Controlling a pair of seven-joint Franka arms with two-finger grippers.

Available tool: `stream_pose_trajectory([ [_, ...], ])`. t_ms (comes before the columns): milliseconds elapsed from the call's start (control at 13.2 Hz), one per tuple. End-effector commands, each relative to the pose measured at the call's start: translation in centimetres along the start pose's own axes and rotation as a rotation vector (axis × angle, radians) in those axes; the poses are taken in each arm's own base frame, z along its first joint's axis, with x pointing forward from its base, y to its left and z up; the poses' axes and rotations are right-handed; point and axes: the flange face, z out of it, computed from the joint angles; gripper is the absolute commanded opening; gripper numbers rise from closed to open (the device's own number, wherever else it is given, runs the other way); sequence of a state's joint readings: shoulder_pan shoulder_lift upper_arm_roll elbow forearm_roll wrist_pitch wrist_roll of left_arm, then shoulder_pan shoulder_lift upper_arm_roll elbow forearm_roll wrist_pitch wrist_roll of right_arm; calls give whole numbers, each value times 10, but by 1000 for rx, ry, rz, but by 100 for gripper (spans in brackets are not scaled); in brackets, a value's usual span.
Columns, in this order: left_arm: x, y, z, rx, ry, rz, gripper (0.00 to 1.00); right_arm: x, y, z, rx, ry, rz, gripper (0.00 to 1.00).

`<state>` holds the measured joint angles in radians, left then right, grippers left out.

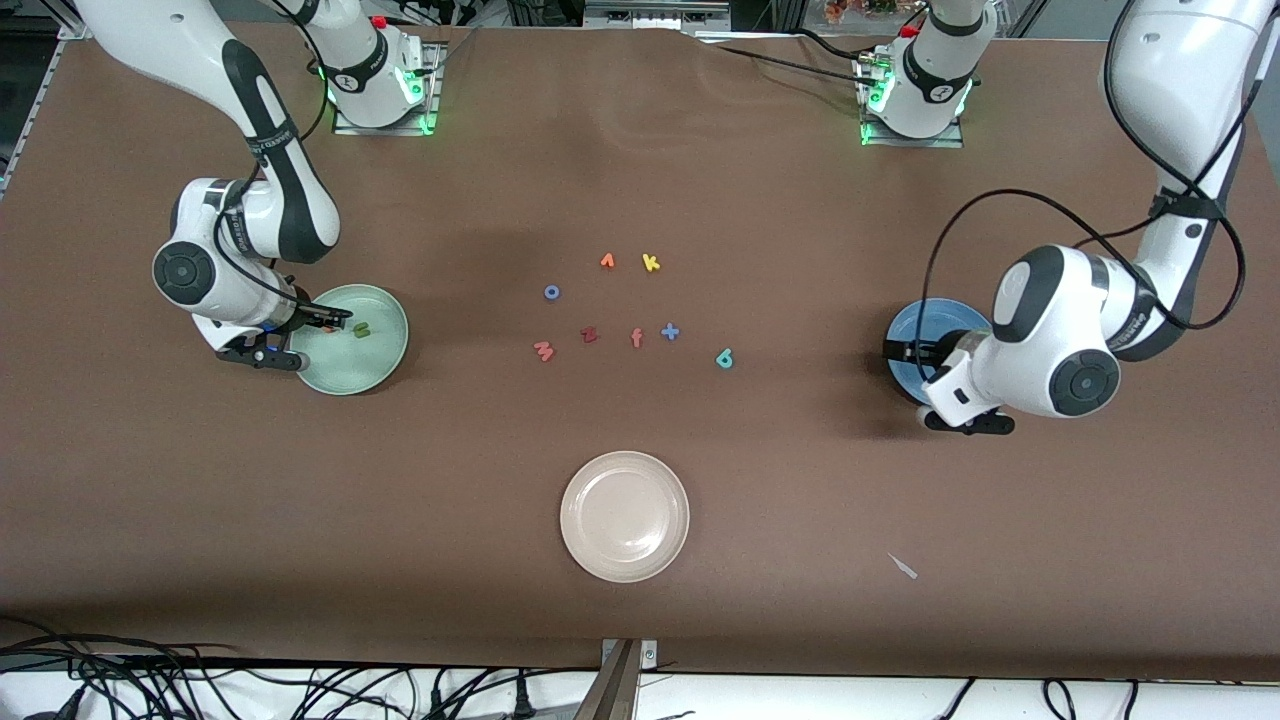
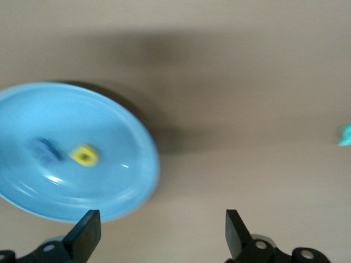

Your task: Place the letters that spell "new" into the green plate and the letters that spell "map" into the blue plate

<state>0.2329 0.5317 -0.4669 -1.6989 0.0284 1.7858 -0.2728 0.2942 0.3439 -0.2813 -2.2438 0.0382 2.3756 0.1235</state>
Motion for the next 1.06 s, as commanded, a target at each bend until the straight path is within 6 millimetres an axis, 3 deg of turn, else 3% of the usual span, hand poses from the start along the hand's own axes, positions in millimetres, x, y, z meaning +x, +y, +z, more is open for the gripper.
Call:
stream_pose_trajectory([
  [0,-15,62,6,-18,15,-123,99,1,-33,-30,25,-12,21,100],
  [152,-14,118,26,-40,88,-165,99,11,-76,-66,32,-19,62,100],
  [380,-5,171,68,-103,165,-248,95,6,-154,-103,64,11,230,100],
  [456,-5,188,87,-99,188,-263,95,3,-177,-104,75,15,280,99],
  [684,2,201,116,-68,240,-281,94,4,-238,-103,111,29,433,99],
  [836,2,211,133,-71,246,-268,93,-7,-286,-81,158,82,493,99],
  [988,2,222,147,-73,273,-277,92,-11,-308,-57,182,104,558,96],
])
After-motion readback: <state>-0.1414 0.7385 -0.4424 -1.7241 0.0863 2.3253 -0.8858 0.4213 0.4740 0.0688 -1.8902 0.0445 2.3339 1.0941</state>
